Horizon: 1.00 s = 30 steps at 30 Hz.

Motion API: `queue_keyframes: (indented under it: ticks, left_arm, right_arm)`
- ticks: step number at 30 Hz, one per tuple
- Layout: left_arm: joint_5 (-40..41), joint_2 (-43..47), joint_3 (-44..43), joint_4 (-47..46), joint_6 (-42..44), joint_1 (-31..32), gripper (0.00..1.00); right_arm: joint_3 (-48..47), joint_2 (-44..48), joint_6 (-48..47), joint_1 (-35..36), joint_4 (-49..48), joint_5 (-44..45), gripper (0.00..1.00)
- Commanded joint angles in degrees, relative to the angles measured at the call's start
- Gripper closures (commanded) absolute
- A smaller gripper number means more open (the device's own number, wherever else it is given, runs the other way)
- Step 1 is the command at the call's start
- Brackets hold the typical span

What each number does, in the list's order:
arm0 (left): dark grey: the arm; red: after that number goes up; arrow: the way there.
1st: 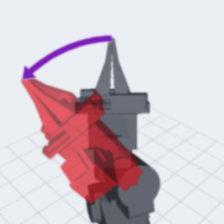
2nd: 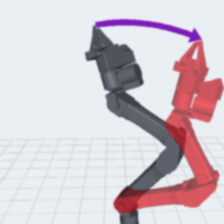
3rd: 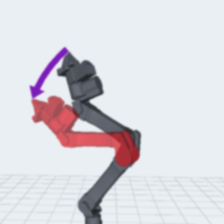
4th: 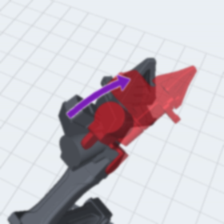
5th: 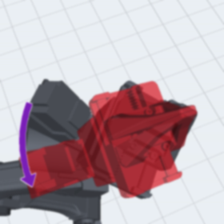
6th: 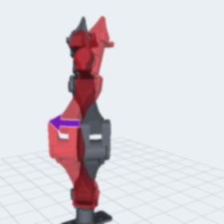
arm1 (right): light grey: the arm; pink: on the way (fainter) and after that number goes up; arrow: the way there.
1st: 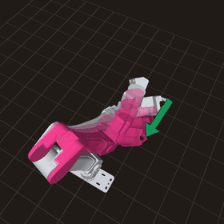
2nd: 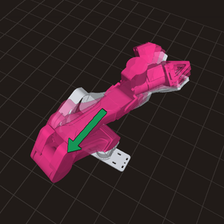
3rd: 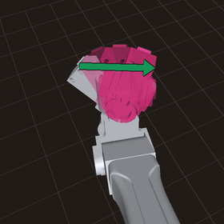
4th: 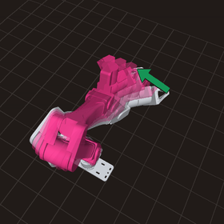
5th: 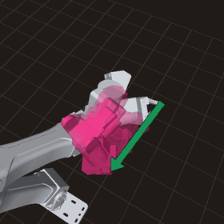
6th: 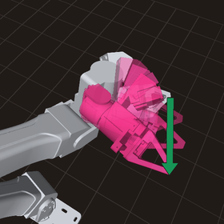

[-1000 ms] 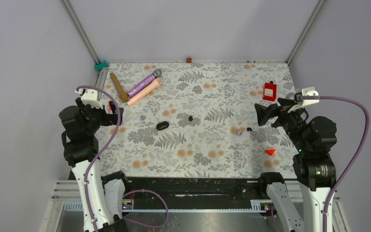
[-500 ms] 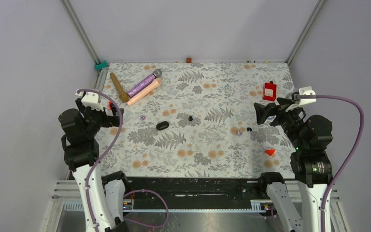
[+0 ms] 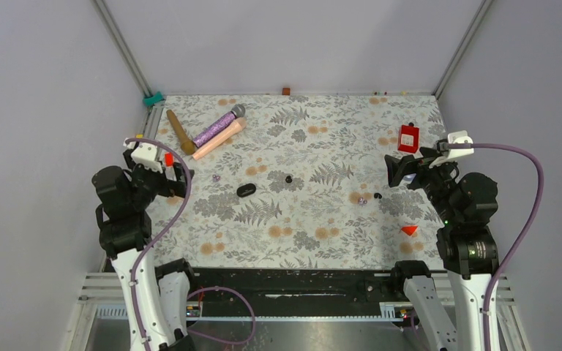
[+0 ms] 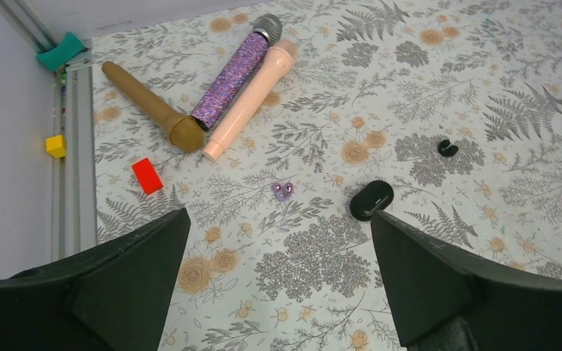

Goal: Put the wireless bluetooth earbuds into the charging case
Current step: Pick up the charging case at the center of the board.

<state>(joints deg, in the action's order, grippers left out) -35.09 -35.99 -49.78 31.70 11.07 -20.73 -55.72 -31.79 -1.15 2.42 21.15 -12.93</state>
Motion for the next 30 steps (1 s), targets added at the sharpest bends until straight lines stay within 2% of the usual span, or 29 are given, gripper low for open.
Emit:
queue_keyframes:
  ticks: [1, 4, 7, 9, 12, 15, 22, 30]
  left_arm:
    - [-6.2, -3.4, -1.7, 2.4, 4.6, -0.2, 0.01]
    - [-7.2, -7.4, -4.2, 6.2, 6.6, 0.8, 0.01]
    - [-4.2, -9.8, -6.0, 8.8, 8.8, 5.4, 0.01]
    - [-0.3, -10.3, -6.3, 9.8, 10.6, 11.2, 0.01]
    - [8.1, -11.6, -6.1, 9.9, 12.9, 23.7, 0.01]
    - [10.9, -14.7, -6.5, 10.3, 14.9, 29.6, 0.01]
    - [10.6, -23.9, -7.5, 10.3, 19.9, 34.1, 0.01]
    - [12.3, -37.9, -9.5, 4.4, 22.1, 37.8, 0.01]
  right_arm:
    - [0.6, -0.1, -1.1, 0.0, -4.1, -0.4, 0.02]
    - [1.2, -0.1, -1.4, -0.1, -4.8, -0.4, 0.02]
    - [1.4, -0.2, -1.4, 0.0, -4.9, -0.2, 0.02]
    - [1.4, 0.0, -1.5, -0.1, -4.9, -0.3, 0.01]
    - [1.4, -0.1, -1.6, -0.1, -5.1, -0.2, 0.01]
    - [1.6, -0.1, -1.6, 0.0, -5.1, -0.1, 0.01]
    - [1.8, -0.2, -1.6, -0.1, -5.2, -0.2, 0.02]
    - [2.0, -0.5, -1.6, -0.5, -5.4, -0.6, 0.01]
